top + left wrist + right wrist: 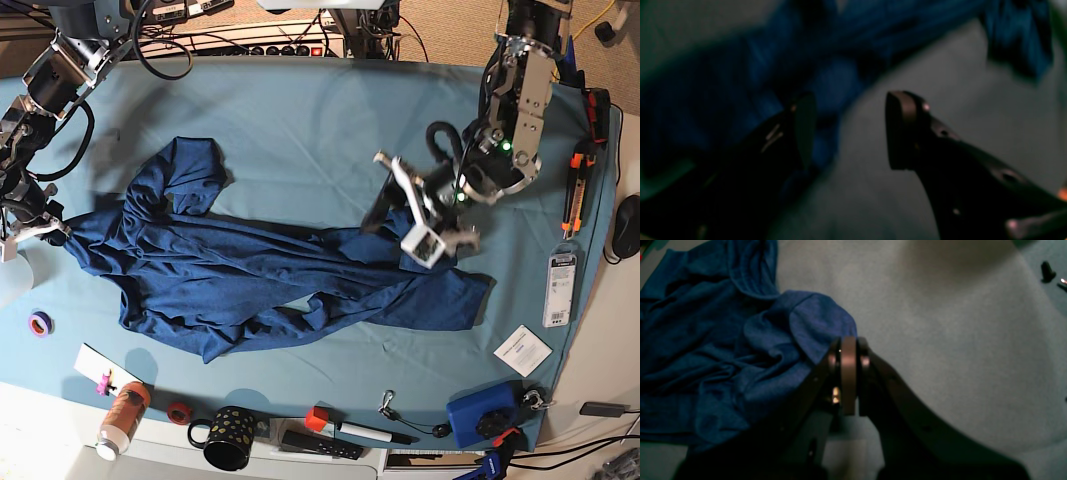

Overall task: Layout the t-shirt on the table in an organized manner, then fold the t-shirt properly
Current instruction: 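Release the fabric and move the left gripper to the sleeve, then grasp the sleeve with the left gripper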

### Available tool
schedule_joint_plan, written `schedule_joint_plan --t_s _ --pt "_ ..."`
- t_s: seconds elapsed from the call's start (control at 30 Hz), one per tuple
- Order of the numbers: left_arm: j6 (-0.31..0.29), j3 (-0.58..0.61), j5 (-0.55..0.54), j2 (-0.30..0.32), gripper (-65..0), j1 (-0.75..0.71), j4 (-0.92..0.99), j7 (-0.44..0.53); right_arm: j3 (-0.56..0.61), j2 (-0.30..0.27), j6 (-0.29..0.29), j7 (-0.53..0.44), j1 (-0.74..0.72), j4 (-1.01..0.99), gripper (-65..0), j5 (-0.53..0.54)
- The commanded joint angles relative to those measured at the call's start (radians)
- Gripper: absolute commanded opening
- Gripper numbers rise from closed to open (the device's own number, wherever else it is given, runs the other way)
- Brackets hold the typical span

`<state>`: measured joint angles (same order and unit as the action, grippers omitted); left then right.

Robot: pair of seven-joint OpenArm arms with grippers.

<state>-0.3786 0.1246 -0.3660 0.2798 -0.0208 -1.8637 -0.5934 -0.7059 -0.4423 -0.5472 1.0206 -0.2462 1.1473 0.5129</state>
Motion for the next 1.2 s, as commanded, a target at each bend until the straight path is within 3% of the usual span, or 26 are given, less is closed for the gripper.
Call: schedule_joint_plan --t_s 0.0,0.13,0.37,0.57,0.87,1.17 --pt "0.026 -0.005 0.01 -0.002 -33.8 0.036 -0.006 0.033 -0.002 -0.019 -0.005 -0.022 -0.019 0.018 -65.0 0.013" --pt "0.093 -0.005 0.026 -0.003 -33.8 0.118 0.068 0.032 -0.002 -0.015 -0.005 -0.014 -0.019 0.018 -65.0 0.013" --pt "0.122 -0.005 -0.007 -0.006 -33.8 0.259 0.349 0.032 -0.002 -0.015 -0.005 -0.013 -0.019 0.018 -65.0 0.014" --pt "0.068 -0.005 -0.136 -0.046 -33.8 0.386 0.518 -0.058 -0.002 -0.015 -0.005 -0.014 -0.019 0.018 -65.0 0.014" --pt "0.059 -0.002 -0.136 -0.162 -33.8 0.436 0.525 -0.063 -0.002 -0.015 -0.005 -0.01 -0.019 0.018 -65.0 0.013" --pt "0.024 -0.002 -0.136 -0.18 -34.6 0.437 0.653 -0.029 -0.002 -0.015 -0.005 -0.007 -0.019 0.018 -65.0 0.014"
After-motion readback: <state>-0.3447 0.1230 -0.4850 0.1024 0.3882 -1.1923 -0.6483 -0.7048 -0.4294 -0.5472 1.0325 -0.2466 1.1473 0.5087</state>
